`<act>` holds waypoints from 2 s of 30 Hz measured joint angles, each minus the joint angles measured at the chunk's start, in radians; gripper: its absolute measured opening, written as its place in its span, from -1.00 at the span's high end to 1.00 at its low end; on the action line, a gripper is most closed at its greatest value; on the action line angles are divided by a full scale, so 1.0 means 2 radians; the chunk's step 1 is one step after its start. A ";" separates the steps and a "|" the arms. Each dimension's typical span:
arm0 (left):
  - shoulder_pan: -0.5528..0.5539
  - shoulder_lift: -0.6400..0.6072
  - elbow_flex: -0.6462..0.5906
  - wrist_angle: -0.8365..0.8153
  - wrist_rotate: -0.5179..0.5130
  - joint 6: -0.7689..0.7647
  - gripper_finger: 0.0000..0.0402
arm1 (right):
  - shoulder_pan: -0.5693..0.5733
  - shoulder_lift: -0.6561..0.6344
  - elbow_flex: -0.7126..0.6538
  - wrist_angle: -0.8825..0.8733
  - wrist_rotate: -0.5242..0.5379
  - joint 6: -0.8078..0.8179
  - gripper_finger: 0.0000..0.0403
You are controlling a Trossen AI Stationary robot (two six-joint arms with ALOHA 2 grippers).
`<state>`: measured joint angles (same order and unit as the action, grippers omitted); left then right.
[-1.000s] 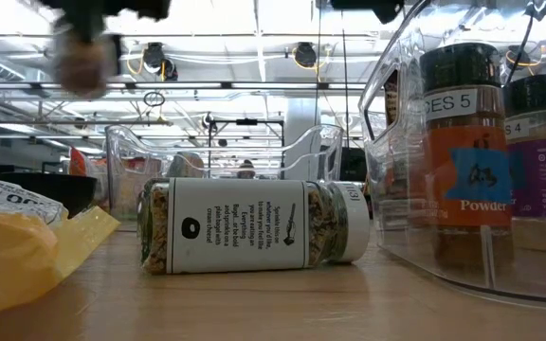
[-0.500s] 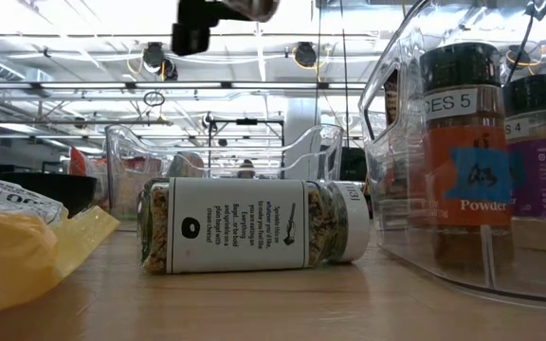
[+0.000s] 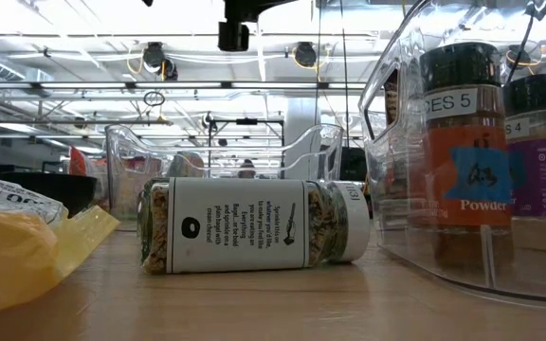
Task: Pick & Place Food Item
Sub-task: Put the brown seasoning bottle into the bottom transparent bin
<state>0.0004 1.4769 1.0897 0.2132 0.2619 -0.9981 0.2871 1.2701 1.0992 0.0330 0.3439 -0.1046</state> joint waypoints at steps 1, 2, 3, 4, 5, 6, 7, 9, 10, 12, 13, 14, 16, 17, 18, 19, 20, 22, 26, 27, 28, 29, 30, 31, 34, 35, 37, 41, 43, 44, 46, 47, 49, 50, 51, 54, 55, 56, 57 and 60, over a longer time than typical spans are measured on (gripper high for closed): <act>0.001 0.001 0.000 0.006 0.000 -0.003 0.03 | 0.000 0.000 0.000 0.000 0.000 0.005 0.15; 0.002 0.003 0.000 0.010 0.000 -0.005 0.03 | 0.000 0.001 0.000 0.000 0.001 0.008 0.11; 0.003 0.004 0.000 0.014 0.000 -0.009 0.03 | 0.000 0.003 0.000 0.000 0.004 0.010 0.08; 0.003 0.006 0.000 0.018 -0.001 -0.011 0.03 | 0.000 0.004 0.000 0.000 0.013 0.012 0.03; 0.003 0.007 0.000 0.024 -0.002 -0.013 0.03 | 0.000 0.005 0.000 -0.001 0.020 0.012 -0.02; 0.003 0.009 0.000 0.030 -0.003 -0.013 0.03 | 0.000 0.005 0.000 -0.003 0.026 0.014 -0.07; 0.003 0.009 0.000 0.036 -0.004 -0.014 0.03 | 0.000 0.005 0.000 -0.003 0.027 0.017 -0.11; 0.003 0.009 0.000 0.046 -0.004 -0.017 0.03 | -0.004 0.009 0.000 -0.003 0.026 0.020 -0.20; 0.003 0.008 0.000 0.048 -0.005 -0.017 0.03 | -0.006 0.011 0.000 -0.005 0.026 0.020 -0.24; 0.003 0.008 0.000 0.047 -0.006 -0.017 0.03 | -0.006 0.012 -0.001 -0.008 0.024 0.020 -0.29; 0.003 0.008 0.000 0.045 -0.006 -0.017 0.03 | -0.006 0.012 -0.001 -0.005 0.025 0.020 -0.30; 0.003 0.008 0.000 0.043 -0.006 -0.017 0.03 | -0.006 0.011 0.000 -0.003 0.025 0.020 -0.31; 0.003 0.008 0.000 0.044 -0.009 -0.018 0.03 | -0.006 0.013 0.000 0.001 0.026 0.020 -0.31; 0.003 0.008 0.000 0.044 -0.010 -0.018 0.03 | -0.006 0.015 0.000 0.003 0.026 0.019 -0.30; 0.003 0.008 0.000 0.043 -0.010 -0.018 0.03 | -0.006 0.017 0.000 0.003 0.026 0.019 -0.29; 0.003 0.008 0.000 0.042 -0.013 -0.018 0.03 | -0.006 0.018 0.000 0.002 0.026 0.019 -0.28; 0.003 0.008 0.000 0.042 -0.014 -0.018 0.03 | -0.006 0.017 0.000 0.002 0.026 0.019 -0.26; 0.003 0.008 0.000 0.042 -0.016 -0.018 0.03 | -0.006 0.018 0.000 0.006 0.027 0.021 -0.22; 0.003 0.008 0.000 0.040 -0.017 -0.015 0.03 | -0.006 0.020 0.000 0.004 0.027 0.022 -0.13; 0.003 0.008 0.000 0.040 -0.017 -0.015 0.03 | -0.006 0.020 0.000 0.004 0.027 0.022 -0.11; 0.003 0.008 0.000 0.040 -0.017 -0.014 0.03 | -0.006 0.020 0.000 0.004 0.027 0.023 -0.09; 0.003 0.008 0.000 0.039 -0.017 -0.014 0.03 | -0.006 0.020 0.000 0.004 0.027 0.025 -0.07; 0.003 0.008 0.000 0.038 -0.018 -0.014 0.03 | -0.006 0.020 0.000 0.004 0.028 0.028 -0.05; 0.003 0.008 0.000 0.038 -0.019 -0.014 0.03 | -0.007 0.020 0.000 0.004 0.028 0.033 -0.03; 0.003 0.008 0.000 0.038 -0.023 -0.012 0.03 | -0.009 0.020 0.000 0.004 0.028 0.044 0.02; 0.003 0.008 0.000 0.038 -0.023 -0.012 0.03 | -0.009 0.020 0.000 0.004 0.028 0.047 0.04; 0.003 0.008 0.000 0.038 -0.023 -0.012 0.03 | -0.009 0.020 0.000 0.004 0.028 0.049 0.06; 0.003 0.008 0.000 0.038 -0.026 -0.009 0.03 | -0.010 0.020 0.000 0.004 0.027 0.050 0.07; 0.003 0.008 0.000 0.038 -0.027 -0.004 0.03 | -0.010 0.020 0.000 0.004 0.028 0.049 0.07; 0.003 0.008 0.000 0.038 -0.027 -0.003 0.03 | -0.010 0.020 0.000 0.004 0.027 0.049 0.07; 0.003 0.008 0.000 0.038 -0.027 -0.002 -0.06 | -0.010 0.020 0.000 0.004 0.027 0.050 0.08; 0.003 0.008 0.000 0.038 -0.027 0.002 -0.14 | -0.010 0.020 0.000 0.007 0.026 0.052 0.08; 0.003 0.008 0.000 0.039 -0.027 0.005 -0.30 | -0.010 0.020 0.000 0.016 0.025 0.059 0.08; 0.003 0.008 0.000 0.040 -0.027 0.007 -0.38 | -0.010 0.020 0.000 0.023 0.025 0.061 0.08; 0.003 0.008 0.000 0.042 -0.027 0.012 -0.44 | -0.010 0.020 0.000 0.029 0.024 0.061 0.08; 0.003 0.008 0.000 0.051 -0.029 0.023 -0.60 | -0.012 0.020 0.000 0.040 0.025 0.062 0.08; 0.003 0.008 0.000 0.057 -0.029 0.028 -0.63 | -0.013 0.020 0.000 0.042 0.025 0.066 0.08; 0.003 0.008 0.000 0.065 -0.029 0.032 -0.66 | -0.016 0.020 0.000 0.041 0.025 0.071 0.08; 0.003 0.008 0.000 0.074 -0.029 0.036 -0.68 | -0.018 0.020 0.000 0.040 0.026 0.075 0.08; 0.006 0.008 0.000 0.094 -0.030 0.045 -0.70 | -0.026 0.019 0.000 0.042 0.026 0.087 0.08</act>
<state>0.0120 1.4935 1.0901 0.4003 0.2017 -0.9081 0.2347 1.3088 1.0992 0.1161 0.3969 0.0684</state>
